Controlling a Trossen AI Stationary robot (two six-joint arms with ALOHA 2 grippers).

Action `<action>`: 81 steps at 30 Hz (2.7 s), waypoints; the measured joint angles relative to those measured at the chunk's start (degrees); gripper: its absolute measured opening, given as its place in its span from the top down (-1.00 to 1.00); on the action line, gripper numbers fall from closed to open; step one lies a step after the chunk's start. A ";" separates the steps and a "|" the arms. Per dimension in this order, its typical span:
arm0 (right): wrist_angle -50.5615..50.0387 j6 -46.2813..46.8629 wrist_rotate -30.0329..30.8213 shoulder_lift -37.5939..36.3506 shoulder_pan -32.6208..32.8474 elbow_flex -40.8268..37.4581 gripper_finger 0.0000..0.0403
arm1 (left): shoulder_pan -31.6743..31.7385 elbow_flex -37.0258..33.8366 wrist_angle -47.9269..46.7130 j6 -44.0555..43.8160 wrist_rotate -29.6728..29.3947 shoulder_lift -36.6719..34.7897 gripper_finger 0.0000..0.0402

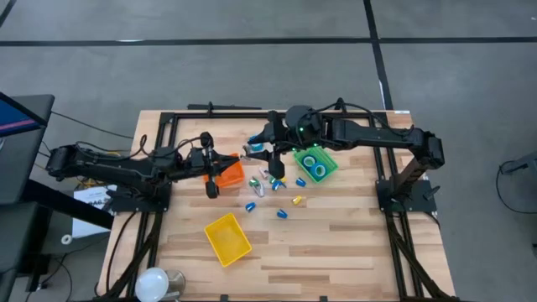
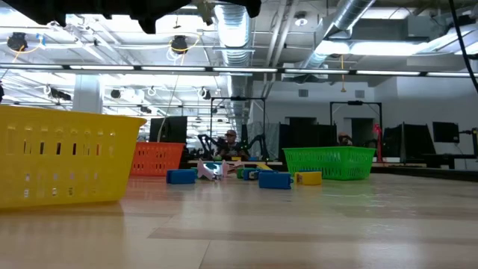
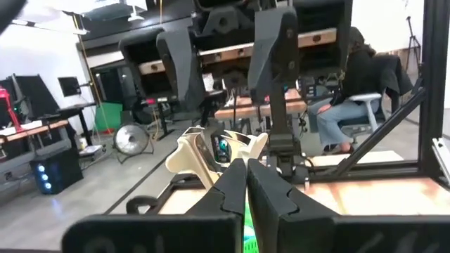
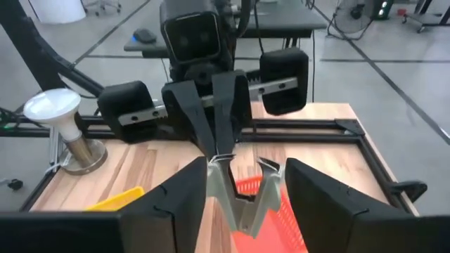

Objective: Pick and place Stapler, Stapler remover, tape
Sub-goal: Put the gray staple remover into the orange basket, then put the blue tape into the green basket

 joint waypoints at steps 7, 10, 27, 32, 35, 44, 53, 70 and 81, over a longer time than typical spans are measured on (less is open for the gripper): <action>-0.90 0.75 0.01 -1.99 -0.53 -0.04 0.05 | 1.86 0.00 -5.79 -0.02 -1.48 -0.02 0.99; -1.78 0.87 0.04 -2.83 -0.70 0.05 0.09 | 3.05 0.00 -9.14 -0.35 -1.46 -0.02 0.99; -2.89 0.70 0.05 -2.58 -0.87 0.01 0.28 | 4.62 0.00 -25.81 -10.88 -1.24 -7.09 0.99; -2.87 0.68 0.05 -2.58 -0.86 0.01 0.31 | 4.62 0.01 -35.30 -14.24 -1.25 -11.39 0.99; -2.90 0.68 0.05 -2.58 -0.86 0.01 0.33 | 4.62 0.00 -39.97 -15.51 -1.39 -12.38 0.99; -3.07 0.70 0.05 -2.58 -0.86 0.01 0.34 | 4.62 0.00 -48.47 -16.83 -1.41 -10.29 0.99; -3.18 0.72 0.05 -2.58 -0.86 0.01 0.36 | 4.62 0.00 -48.76 -17.00 -1.43 -6.98 0.98; -3.20 0.77 0.05 -2.56 -0.82 0.01 0.37 | 4.62 0.00 -48.56 -17.09 -3.36 -6.36 0.51; -10.25 -0.45 0.06 -2.56 -0.93 0.01 0.37 | 4.62 0.00 -39.20 -17.46 -3.31 -6.38 0.49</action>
